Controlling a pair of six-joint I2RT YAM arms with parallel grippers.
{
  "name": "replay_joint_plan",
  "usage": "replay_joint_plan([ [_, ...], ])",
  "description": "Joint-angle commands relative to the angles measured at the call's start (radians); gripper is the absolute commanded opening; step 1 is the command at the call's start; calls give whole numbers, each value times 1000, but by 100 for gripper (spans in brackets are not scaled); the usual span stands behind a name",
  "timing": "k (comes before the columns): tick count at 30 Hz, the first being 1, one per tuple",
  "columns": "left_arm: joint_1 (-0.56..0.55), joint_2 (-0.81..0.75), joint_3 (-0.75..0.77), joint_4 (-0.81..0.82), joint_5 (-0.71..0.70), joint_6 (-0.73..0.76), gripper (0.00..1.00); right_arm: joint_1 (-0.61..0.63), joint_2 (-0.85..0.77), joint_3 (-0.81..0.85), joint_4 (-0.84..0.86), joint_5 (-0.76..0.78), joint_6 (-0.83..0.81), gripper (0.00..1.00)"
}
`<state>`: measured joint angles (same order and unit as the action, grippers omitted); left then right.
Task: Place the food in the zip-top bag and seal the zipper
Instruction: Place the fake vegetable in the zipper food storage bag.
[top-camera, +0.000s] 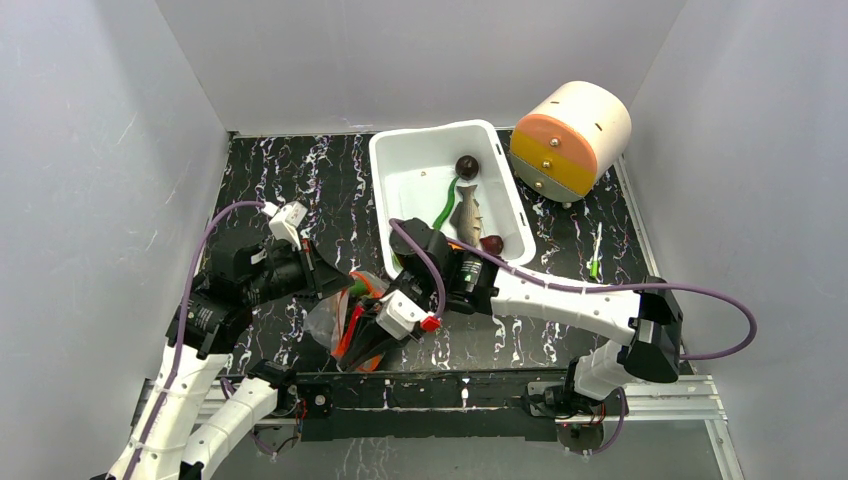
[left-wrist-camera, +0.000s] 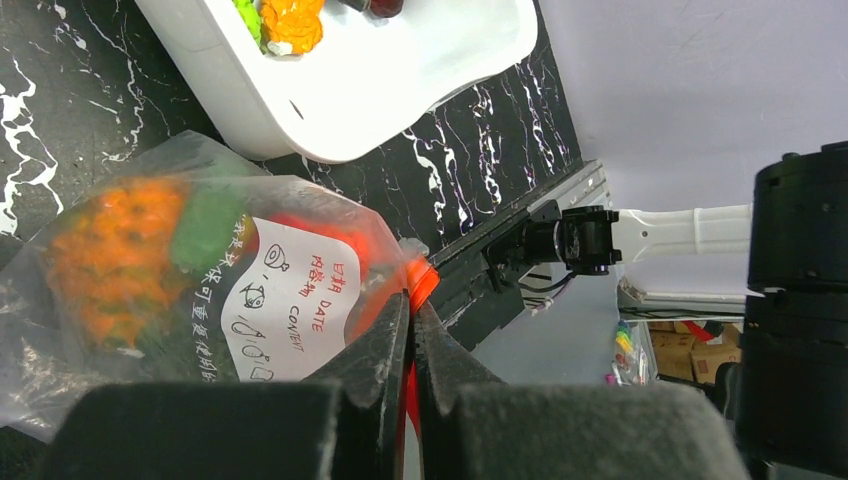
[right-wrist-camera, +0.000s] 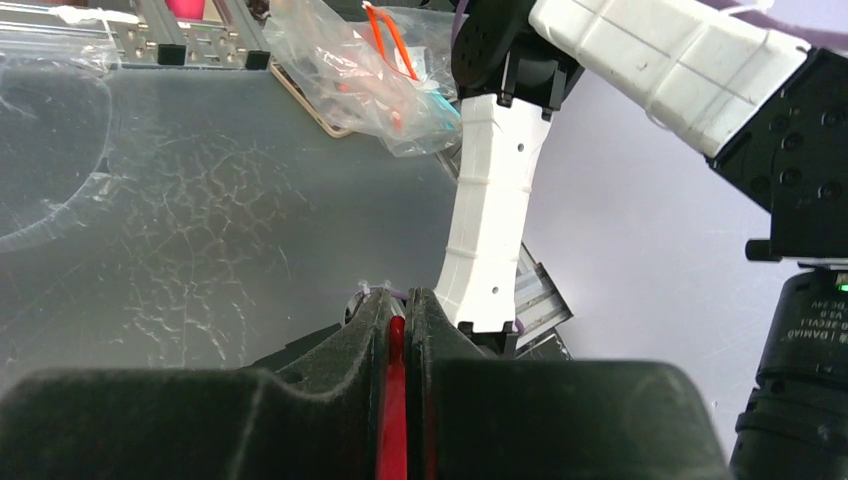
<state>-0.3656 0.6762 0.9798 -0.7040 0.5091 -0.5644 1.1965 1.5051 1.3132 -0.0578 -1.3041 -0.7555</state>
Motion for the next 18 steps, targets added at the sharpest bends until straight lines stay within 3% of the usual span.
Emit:
replay_joint_plan([
  [1,1,-16,-10,43,34,-7,0,15,-43,41,-10,0,-21,0],
  [9,1,-13,-10,34,50,-1,0,18,-40,13,-38,11,-49,0],
  [15,1,-8,9,17,120,45,0,18,24,140,-446,161,-327,0],
  [18,0,-10,13,22,168,49,0,18,53,194,-548,174,-405,0],
])
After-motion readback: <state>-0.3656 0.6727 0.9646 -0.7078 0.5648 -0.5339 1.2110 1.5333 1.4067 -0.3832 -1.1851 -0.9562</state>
